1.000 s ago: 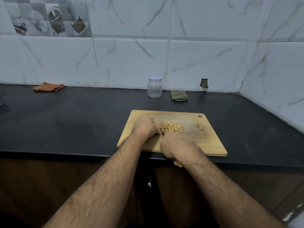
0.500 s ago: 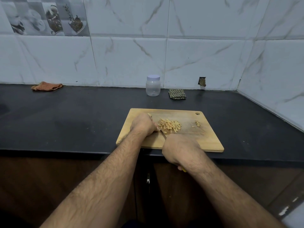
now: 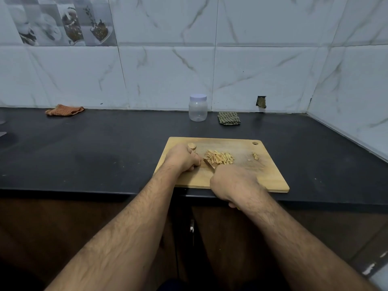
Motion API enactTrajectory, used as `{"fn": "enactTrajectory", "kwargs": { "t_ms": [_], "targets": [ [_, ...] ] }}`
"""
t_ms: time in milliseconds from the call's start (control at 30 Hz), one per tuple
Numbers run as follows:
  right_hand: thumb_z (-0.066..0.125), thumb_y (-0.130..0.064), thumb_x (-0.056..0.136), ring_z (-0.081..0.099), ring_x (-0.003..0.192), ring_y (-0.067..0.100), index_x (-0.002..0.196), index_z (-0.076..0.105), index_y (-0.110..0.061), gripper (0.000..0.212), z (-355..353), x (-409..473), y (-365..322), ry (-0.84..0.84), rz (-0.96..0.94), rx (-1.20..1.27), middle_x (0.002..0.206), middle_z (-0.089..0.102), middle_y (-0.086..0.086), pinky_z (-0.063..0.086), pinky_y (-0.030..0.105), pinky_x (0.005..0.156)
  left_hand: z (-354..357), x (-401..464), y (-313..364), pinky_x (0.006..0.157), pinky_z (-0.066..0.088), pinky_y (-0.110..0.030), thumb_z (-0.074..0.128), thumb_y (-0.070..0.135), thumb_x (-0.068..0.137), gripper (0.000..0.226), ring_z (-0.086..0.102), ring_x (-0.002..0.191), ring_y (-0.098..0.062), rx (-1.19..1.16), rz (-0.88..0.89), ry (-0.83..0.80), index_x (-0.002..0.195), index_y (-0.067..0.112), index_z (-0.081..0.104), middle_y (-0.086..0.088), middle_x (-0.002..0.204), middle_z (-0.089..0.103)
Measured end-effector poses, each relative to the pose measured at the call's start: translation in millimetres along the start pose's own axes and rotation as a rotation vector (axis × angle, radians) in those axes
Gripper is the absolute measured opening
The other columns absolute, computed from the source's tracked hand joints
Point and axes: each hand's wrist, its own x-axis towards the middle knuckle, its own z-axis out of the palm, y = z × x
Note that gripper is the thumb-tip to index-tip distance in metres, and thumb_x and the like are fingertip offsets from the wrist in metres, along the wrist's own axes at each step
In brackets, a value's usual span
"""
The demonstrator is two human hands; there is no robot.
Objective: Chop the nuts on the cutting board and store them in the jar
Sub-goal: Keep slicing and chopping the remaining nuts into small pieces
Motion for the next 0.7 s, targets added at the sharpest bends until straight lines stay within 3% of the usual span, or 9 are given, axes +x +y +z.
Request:
{"fn": "enactTrajectory", "kwargs": {
  "t_ms": [200,333,467,533,600,700],
  "targets": [
    [0.05,-0.022,0.095,0.067,0.091,0.023,0.112,0.062,-0.012,0.023,-1.7,3.8,2.2,0.002,0.005,-0.008,0.096,0.059,0.005,0.058,0.038,0.085,3.2,-2.3,-3.4,0.081,0.058,-0.037,0.07,0.01,0.08,0.007,0.055,0.056,-0.014,-0.057,0.005,0.063,0.074,0.01,0.073,-0.005,0.085,0.076],
    [0.048,-0.023,0.097,0.067,0.095,0.022,0.107,0.063,-0.013,0.02,-9.7,7.5,9.6,0.028,0.015,-0.01,0.098,0.062,0.004,0.056,0.037,0.088,0.6,-6.4,-7.2,0.069,0.054,-0.027,0.061,0.01,0.082,0.013,0.06,0.056,-0.012,-0.074,0.0,0.213,0.08,0.017,0.073,0.001,0.079,0.075],
    [0.045,-0.023,0.096,0.068,0.089,0.022,0.091,0.056,-0.015,0.015,-9.3,11.0,3.6,0.043,-0.021,0.016,0.096,0.064,0.003,0.058,0.036,0.083,-4.3,-2.7,-10.2,0.071,0.046,-0.025,0.062,0.015,0.087,0.013,0.065,0.09,-0.018,0.017,0.035,0.327,0.081,0.026,0.067,0.007,0.093,0.07],
    [0.045,-0.024,0.096,0.069,0.086,0.022,0.089,0.055,-0.015,0.015,-6.6,14.0,-0.1,0.041,-0.033,0.03,0.098,0.066,0.003,0.058,0.036,0.082,-5.6,0.7,-10.0,0.075,0.043,-0.025,0.065,0.022,0.09,0.008,0.063,0.1,-0.019,0.076,0.053,0.354,0.093,0.029,0.067,0.005,0.102,0.07],
    [0.045,-0.025,0.096,0.069,0.086,0.022,0.086,0.054,-0.015,0.016,-5.6,17.6,-2.0,0.052,-0.043,0.042,0.097,0.067,0.003,0.058,0.035,0.081,-5.4,3.8,-9.0,0.081,0.045,-0.027,0.065,0.023,0.092,0.02,0.061,0.106,-0.02,0.131,0.087,0.347,0.111,0.028,0.068,0.002,0.109,0.07],
    [0.044,-0.025,0.097,0.069,0.089,0.023,0.08,0.05,-0.016,0.02,-4.6,23.5,-3.8,0.076,-0.062,0.057,0.097,0.069,0.004,0.057,0.035,0.081,-2.2,4.8,-6.9,0.084,0.046,-0.025,0.064,0.019,0.091,0.024,0.063,0.106,-0.019,0.199,0.167,0.316,0.112,0.028,0.071,0.004,0.11,0.07]
  ]
}}
